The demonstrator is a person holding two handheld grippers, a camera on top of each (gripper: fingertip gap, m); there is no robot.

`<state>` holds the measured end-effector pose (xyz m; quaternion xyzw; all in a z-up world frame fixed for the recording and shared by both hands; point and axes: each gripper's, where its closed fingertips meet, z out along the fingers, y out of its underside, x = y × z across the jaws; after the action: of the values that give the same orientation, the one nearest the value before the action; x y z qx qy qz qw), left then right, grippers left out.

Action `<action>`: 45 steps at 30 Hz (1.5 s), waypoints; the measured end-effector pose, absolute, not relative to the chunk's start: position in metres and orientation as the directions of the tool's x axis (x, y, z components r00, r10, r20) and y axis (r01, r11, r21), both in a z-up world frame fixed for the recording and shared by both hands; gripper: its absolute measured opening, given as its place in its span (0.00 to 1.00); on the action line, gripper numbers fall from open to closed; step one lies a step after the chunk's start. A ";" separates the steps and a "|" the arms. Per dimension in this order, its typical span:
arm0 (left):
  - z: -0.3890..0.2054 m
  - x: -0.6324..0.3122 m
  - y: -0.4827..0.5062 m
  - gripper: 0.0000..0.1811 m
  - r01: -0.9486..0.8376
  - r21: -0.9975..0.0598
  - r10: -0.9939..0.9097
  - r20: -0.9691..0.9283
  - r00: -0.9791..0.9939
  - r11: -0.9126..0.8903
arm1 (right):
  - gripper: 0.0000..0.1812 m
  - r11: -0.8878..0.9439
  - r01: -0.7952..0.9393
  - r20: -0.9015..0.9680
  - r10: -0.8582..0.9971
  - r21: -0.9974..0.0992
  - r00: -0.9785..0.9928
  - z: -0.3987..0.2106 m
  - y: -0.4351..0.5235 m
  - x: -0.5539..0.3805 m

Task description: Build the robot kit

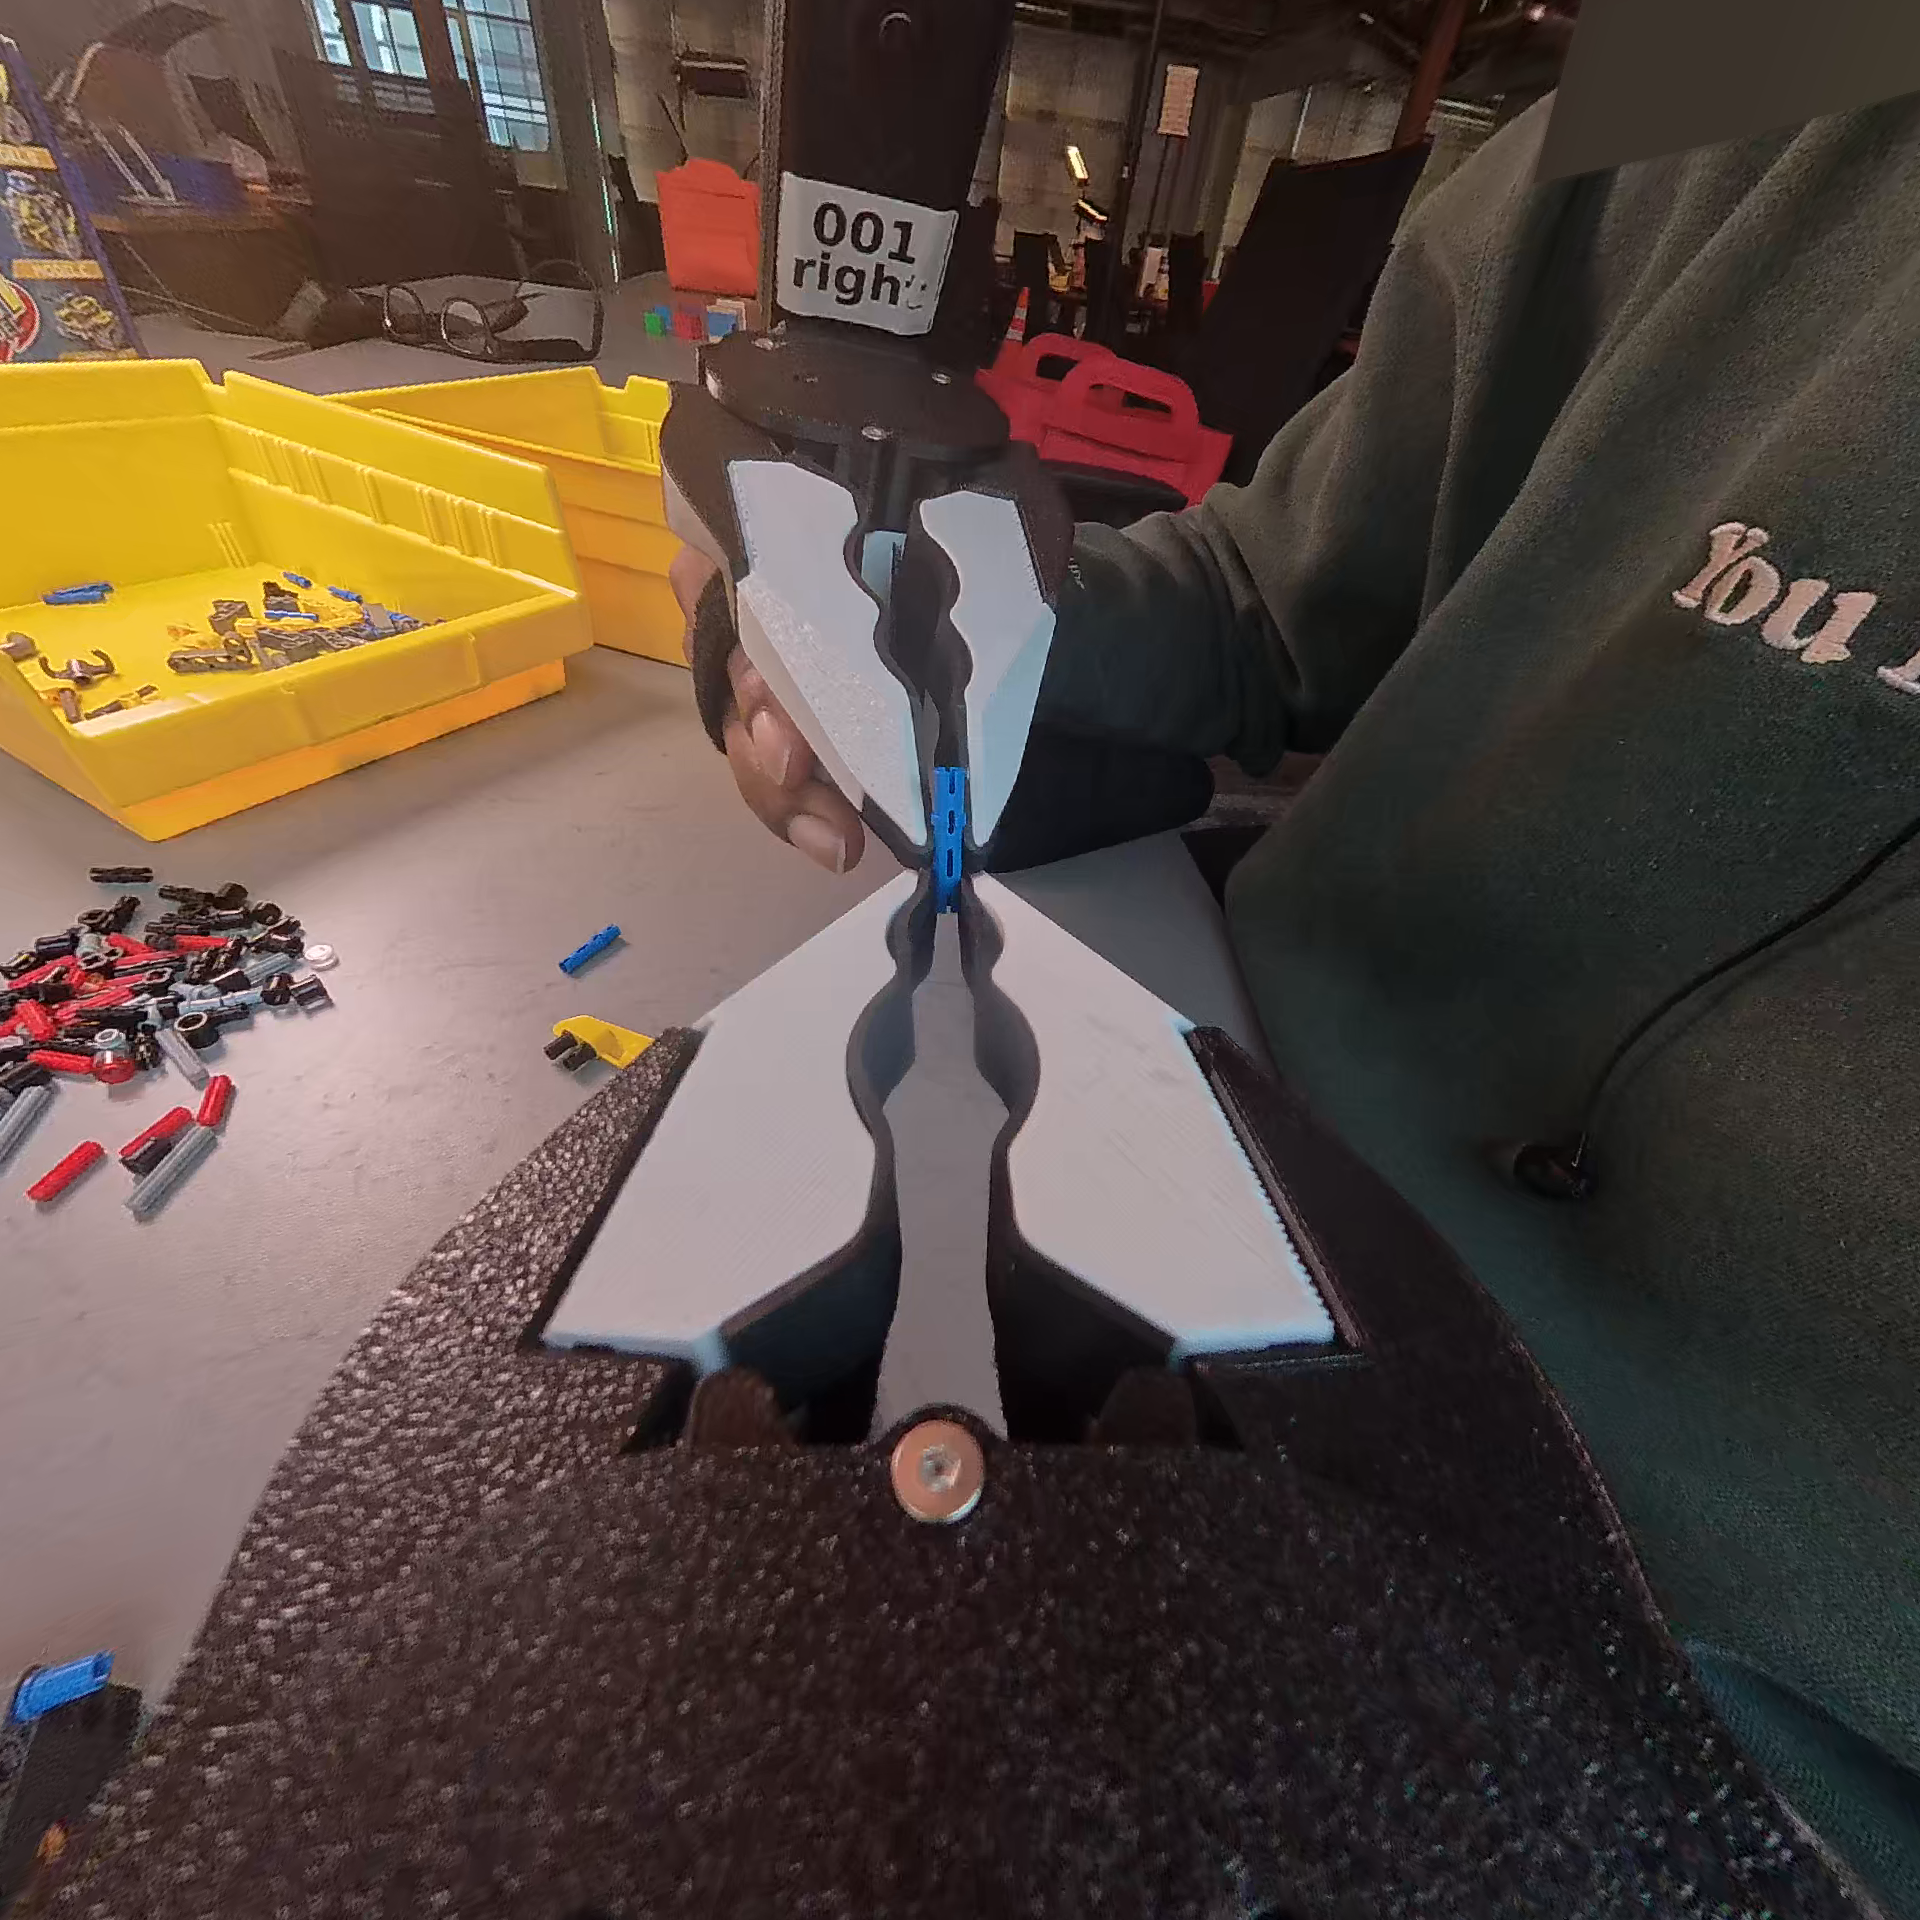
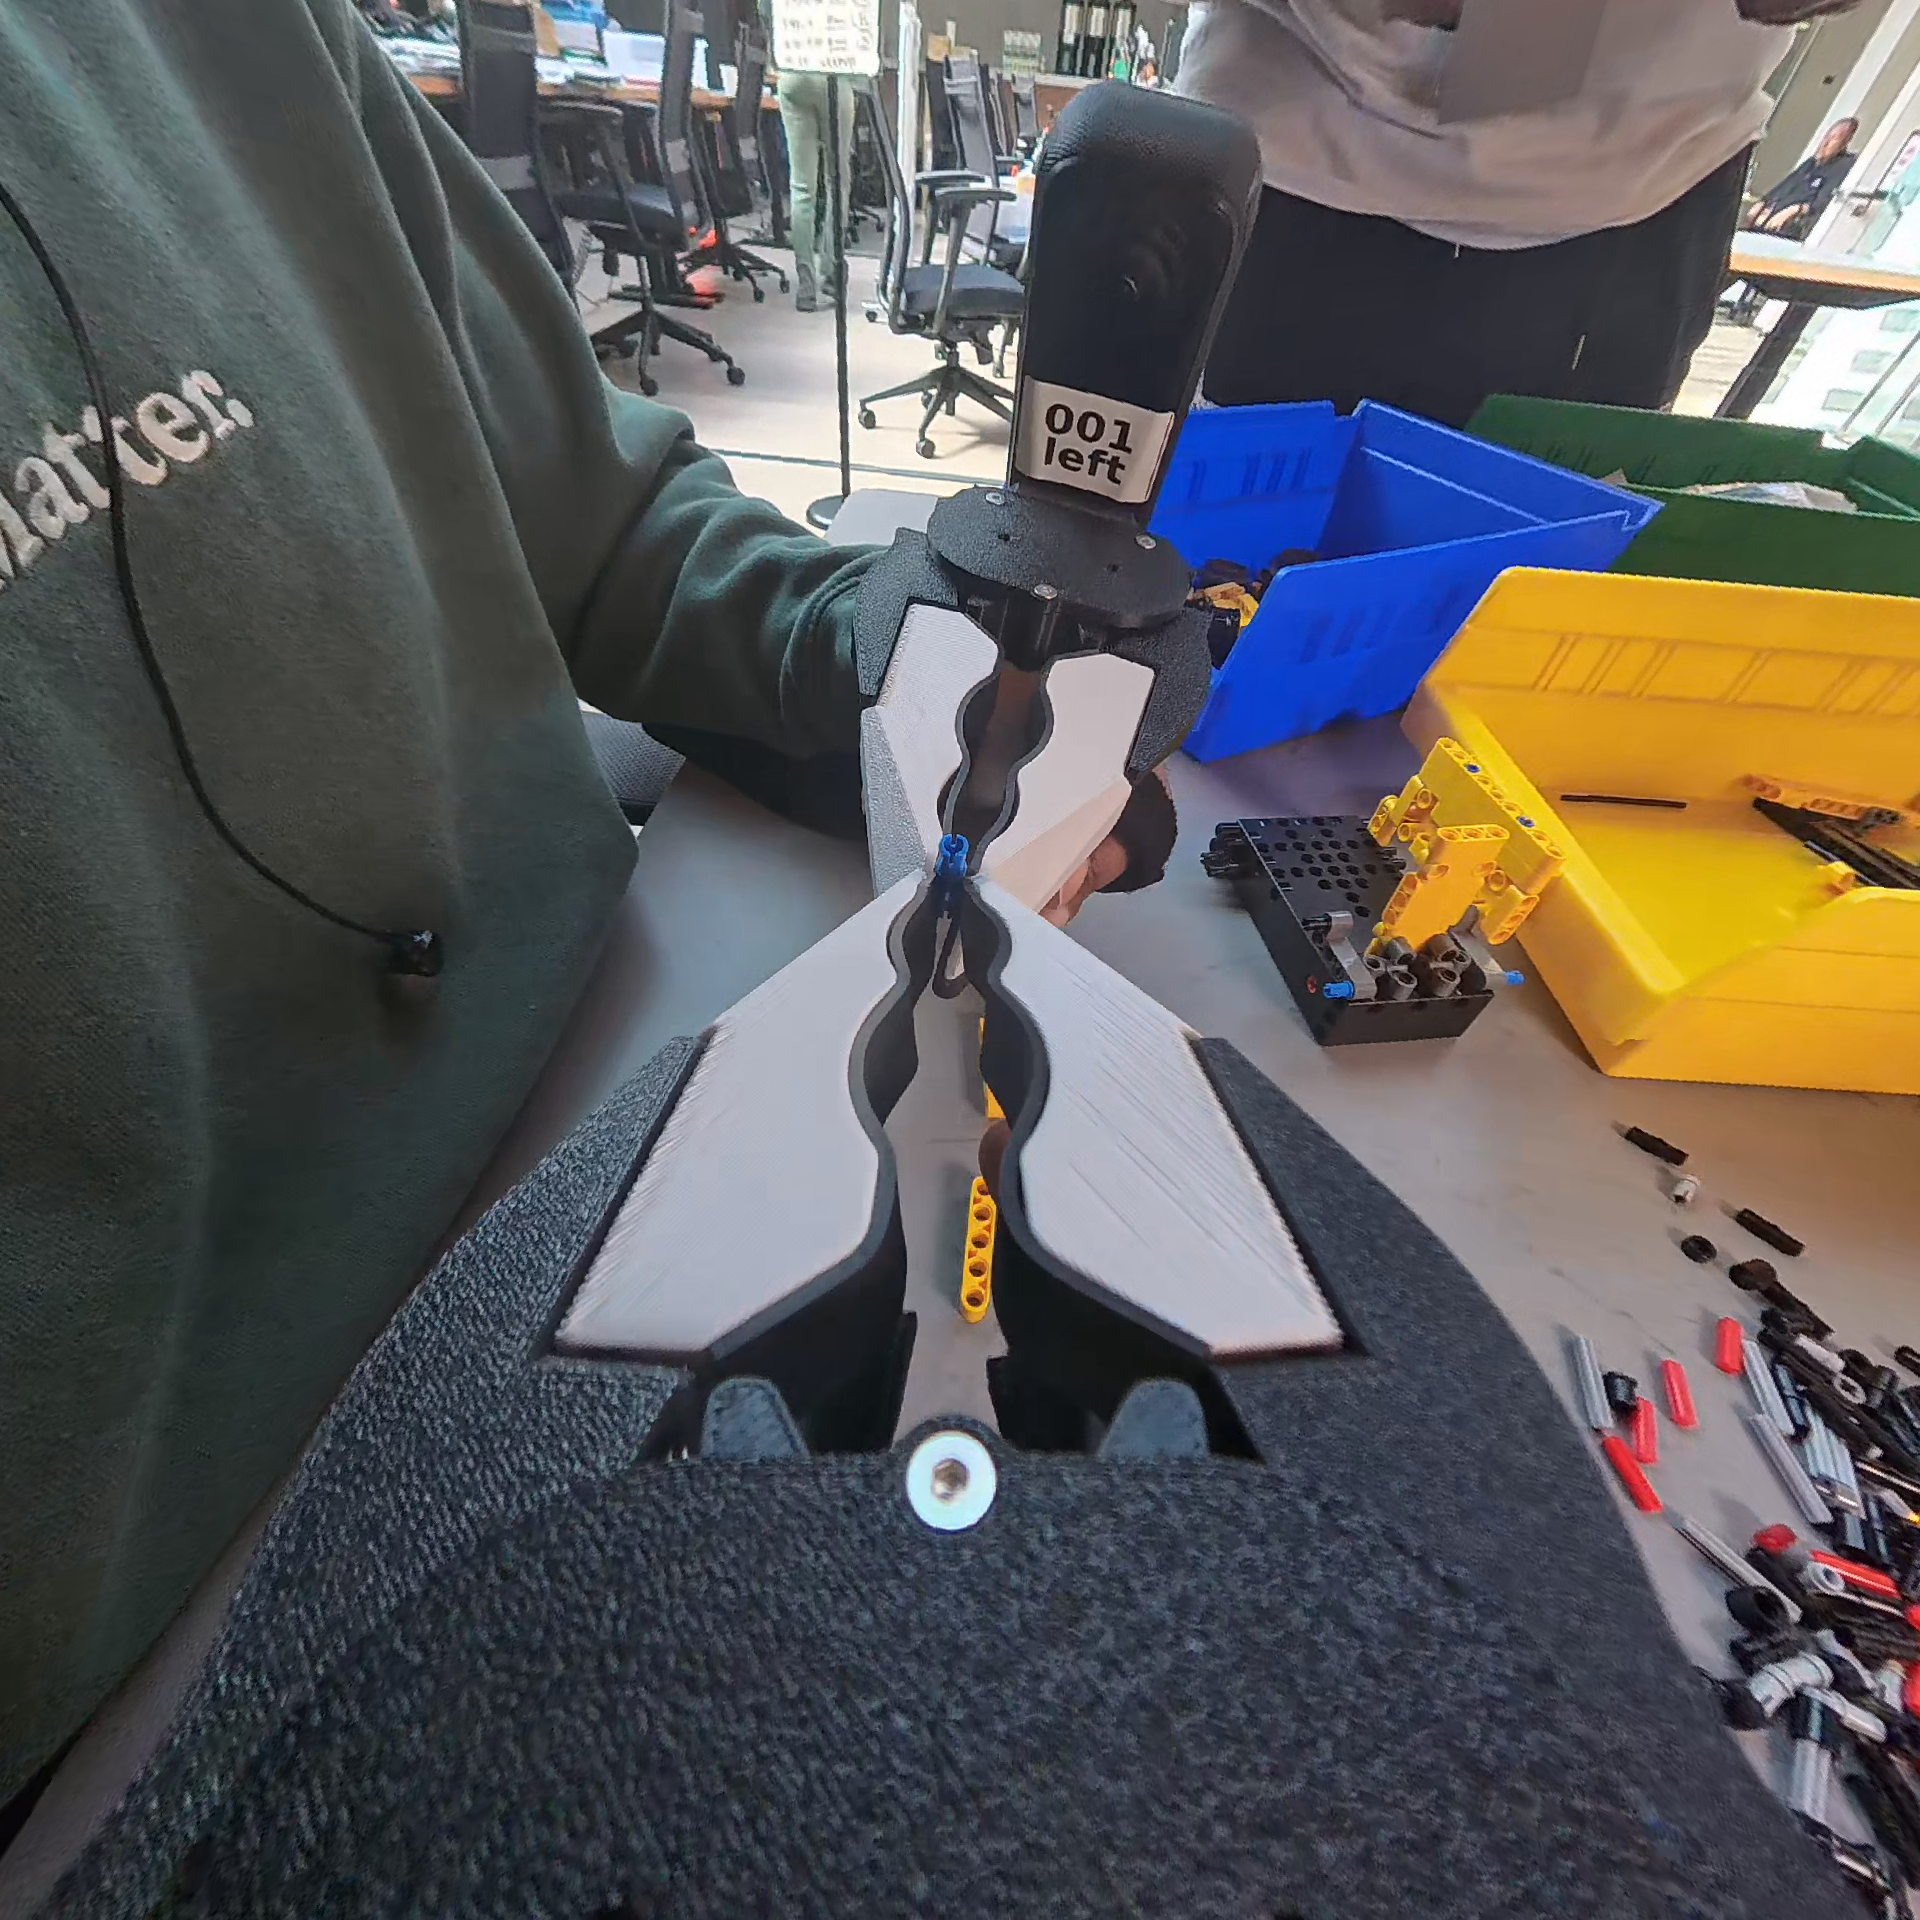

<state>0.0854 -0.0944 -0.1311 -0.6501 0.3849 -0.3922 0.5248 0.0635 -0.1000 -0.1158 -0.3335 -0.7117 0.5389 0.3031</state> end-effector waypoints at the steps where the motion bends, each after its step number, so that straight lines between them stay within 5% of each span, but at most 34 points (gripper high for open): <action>1: -0.131 0.086 -0.095 0.01 -0.089 -0.984 -0.913 0.106 0.395 -0.153 | 0.02 0.196 0.147 0.071 0.800 -0.970 -0.596 -0.116 -0.100 0.064; 21: -0.143 0.079 -0.088 0.05 -0.138 -0.975 -0.891 0.096 0.444 -0.175 | 0.02 0.189 0.149 0.068 0.809 -0.971 -0.585 -0.117 -0.090 0.067; 31: -0.183 0.061 -0.072 0.12 -0.328 -0.907 -0.839 0.050 0.542 -0.266 | 0.02 0.226 0.197 0.101 0.860 -0.954 -0.499 -0.126 -0.060 0.068; 45: -0.206 0.061 -0.075 0.11 -0.444 -0.851 -0.846 0.003 0.533 -0.283 | 0.02 0.259 0.288 0.085 0.861 -0.922 -0.501 -0.152 -0.058 0.067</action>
<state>0.0610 -0.0746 -0.2062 -0.7651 0.4214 -0.2363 0.4256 0.0672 -0.0583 -0.1520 -0.3930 -0.7311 0.4649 0.3082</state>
